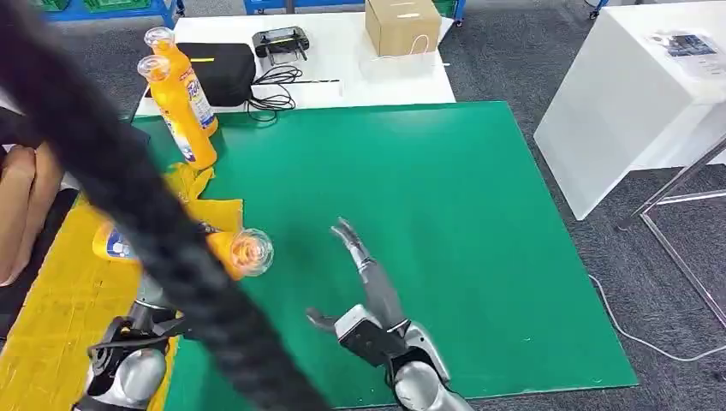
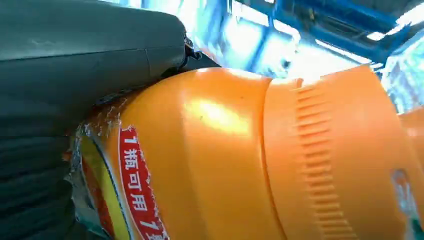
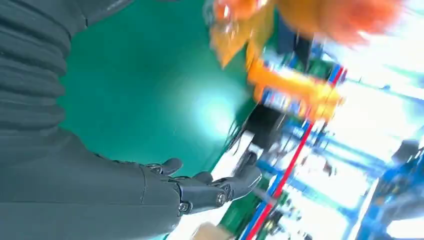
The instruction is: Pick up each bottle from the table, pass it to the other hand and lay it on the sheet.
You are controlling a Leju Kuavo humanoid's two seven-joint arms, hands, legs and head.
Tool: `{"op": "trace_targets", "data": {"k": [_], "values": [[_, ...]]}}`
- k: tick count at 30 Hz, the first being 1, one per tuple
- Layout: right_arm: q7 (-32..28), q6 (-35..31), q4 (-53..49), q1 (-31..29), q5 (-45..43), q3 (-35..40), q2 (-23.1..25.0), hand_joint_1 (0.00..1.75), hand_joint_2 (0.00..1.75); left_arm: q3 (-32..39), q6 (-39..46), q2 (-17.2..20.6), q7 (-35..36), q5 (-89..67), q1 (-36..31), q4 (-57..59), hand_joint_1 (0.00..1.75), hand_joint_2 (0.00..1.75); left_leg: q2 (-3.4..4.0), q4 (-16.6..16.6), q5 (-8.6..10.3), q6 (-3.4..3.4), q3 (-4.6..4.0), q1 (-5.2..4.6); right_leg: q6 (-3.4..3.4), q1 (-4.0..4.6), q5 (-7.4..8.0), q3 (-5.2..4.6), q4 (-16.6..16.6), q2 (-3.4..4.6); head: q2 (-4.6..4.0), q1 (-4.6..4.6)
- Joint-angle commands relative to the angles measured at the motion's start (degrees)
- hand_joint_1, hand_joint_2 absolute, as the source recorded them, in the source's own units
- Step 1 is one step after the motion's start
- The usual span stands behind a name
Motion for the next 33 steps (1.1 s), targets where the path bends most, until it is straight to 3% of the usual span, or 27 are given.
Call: {"op": "trace_targets", "data": {"k": [1,3,4,6,12,18,25,26,27,33], "values": [[0.7,0.3,-2.8,1.0,-0.6,-5.5,-0.4,0.0,1.75,-1.6,1.0,5.5,0.8,-1.6,-6.1,10.0,1.75,1.75,0.02,0.0,-0.21,-0.02,0.44,0.14,-0.08,0.17,-0.15,0.54,-0.1,-0.09,0.0,0.0],[0.7,0.3,-2.7,1.0,-0.6,-5.4,-0.3,0.0,1.75,-1.8,1.1,5.4,0.8,-1.7,-5.9,9.5,1.75,1.75,-0.03,0.0,-0.02,0.01,0.09,-0.01,-0.02,0.0,-0.04,0.11,0.0,-0.09,0.0,0.0],[0.7,0.2,-2.7,0.9,-0.5,-5.4,-0.5,0.0,1.75,-3.9,0.7,7.5,5.4,-8.8,-6.6,10.3,1.75,1.75,-0.06,0.0,-0.12,0.01,0.28,0.04,-0.03,0.06,-0.13,0.35,-0.1,-0.16,0.0,0.0],[0.8,-0.3,-3.9,0.7,-0.7,-6.6,-0.5,0.0,1.75,-5.4,0.4,9.9,11.2,-18.2,-9.8,17.8,1.75,1.75,-0.04,0.0,-0.11,-0.01,0.26,0.05,-0.04,0.07,-0.12,0.34,-0.1,-0.14,0.0,0.0],[3.1,-1.0,-3.7,-0.1,0.4,-8.8,0.0,0.0,1.75,-6.4,-0.4,12.1,14.0,-24.9,-16.3,40.5,1.75,1.75,-0.02,-0.1,-0.03,-0.06,0.36,0.05,-0.1,0.06,-0.04,0.37,-0.1,-0.12,0.0,0.0],[3.0,-0.6,-0.2,-3.4,0.8,-6.4,0.3,0.0,1.75,-7.8,-1.5,9.9,11.8,-25.4,-20.1,55.9,1.75,1.75,0.09,-0.1,0.02,-0.07,0.22,0.04,-0.04,0.0,-0.02,0.18,-0.1,0.03,0.0,0.0],[3.0,-0.5,1.3,-4.6,0.6,-5.1,0.2,0.0,1.75,-7.7,-0.7,8.8,12.4,-24.8,-20.6,59.9,1.75,1.75,-0.04,-0.2,0.01,-0.09,0.69,0.06,-0.1,0.05,-0.02,0.79,-0.2,-0.07,0.0,0.0],[3.1,-0.8,0.9,-4.2,0.3,-5.3,0.0,0.0,1.75,-5.9,2.6,7.8,12.3,-22.9,-19.9,59.0,0.21,1.75,-0.09,-0.2,0.0,-0.12,0.73,0.01,-0.18,0.0,-0.1,0.83,-0.1,-0.1,0.0,0.02],[3.1,-0.8,0.7,-4.0,0.3,-5.3,-0.1,0.0,1.75,-5.4,2.3,7.2,12.0,-22.2,-20.0,59.3,0.0,1.75,-0.12,-0.2,-0.08,-0.17,0.85,0.02,-0.22,0.01,-0.15,0.96,-0.1,-0.1,0.0,0.02],[3.1,-0.8,0.6,-3.9,0.3,-5.3,-0.2,0.0,1.75,-5.4,2.2,7.1,12.1,-22.2,-20.0,59.2,0.0,1.75,-0.23,-0.2,0.02,-0.32,1.14,0.11,-0.33,0.04,-0.1,1.1,-0.1,-0.24,0.0,0.02]]}}
